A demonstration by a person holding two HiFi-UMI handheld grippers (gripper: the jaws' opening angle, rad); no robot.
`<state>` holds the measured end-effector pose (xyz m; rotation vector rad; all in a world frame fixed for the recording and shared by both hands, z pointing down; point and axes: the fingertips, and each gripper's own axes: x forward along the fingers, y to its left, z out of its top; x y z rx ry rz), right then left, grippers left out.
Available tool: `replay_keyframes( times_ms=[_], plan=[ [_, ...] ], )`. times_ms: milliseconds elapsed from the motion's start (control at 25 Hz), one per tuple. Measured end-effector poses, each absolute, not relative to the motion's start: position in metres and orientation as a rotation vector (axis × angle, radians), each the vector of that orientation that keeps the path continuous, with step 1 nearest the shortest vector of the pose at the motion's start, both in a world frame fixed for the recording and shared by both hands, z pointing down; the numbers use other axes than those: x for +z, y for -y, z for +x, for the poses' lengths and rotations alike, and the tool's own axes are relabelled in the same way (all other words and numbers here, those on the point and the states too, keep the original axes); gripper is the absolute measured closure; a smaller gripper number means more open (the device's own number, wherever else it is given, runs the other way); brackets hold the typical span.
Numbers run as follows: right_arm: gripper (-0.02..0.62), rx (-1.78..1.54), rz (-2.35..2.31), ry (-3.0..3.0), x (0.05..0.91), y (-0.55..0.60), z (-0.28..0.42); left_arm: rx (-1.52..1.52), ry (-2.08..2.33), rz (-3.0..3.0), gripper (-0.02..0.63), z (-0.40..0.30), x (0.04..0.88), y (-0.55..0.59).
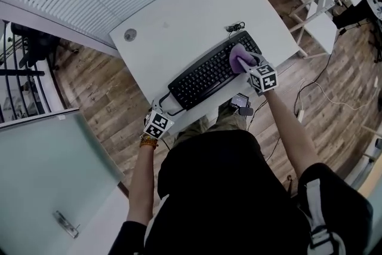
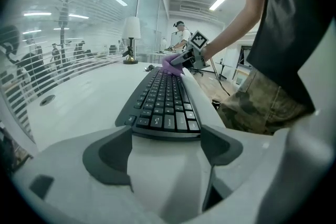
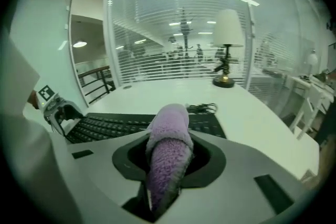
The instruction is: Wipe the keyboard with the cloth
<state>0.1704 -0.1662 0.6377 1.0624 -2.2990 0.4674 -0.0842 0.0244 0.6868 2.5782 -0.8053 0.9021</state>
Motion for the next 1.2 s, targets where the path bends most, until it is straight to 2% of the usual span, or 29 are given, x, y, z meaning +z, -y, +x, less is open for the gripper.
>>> replay_keyframes(
  times_ms=[160,320,1200],
  plan=[
    [0.482,0.441,1.254,2.147,0.634,0.202,0.266,0.91,0.794,2.578,0.202,-0.086,0.686,-0.022],
    [0.481,0.434,1.306,2.069,0.64,0.219,0.305,0.912,0.797,2.569,0.202,-0.086,0.686,-0.023],
    [0.507,0.406,1.246,2.163,0.665,0.187,0.233,0.925,0.8,2.555,0.201,-0.087,0.689,-0.023]
  ],
)
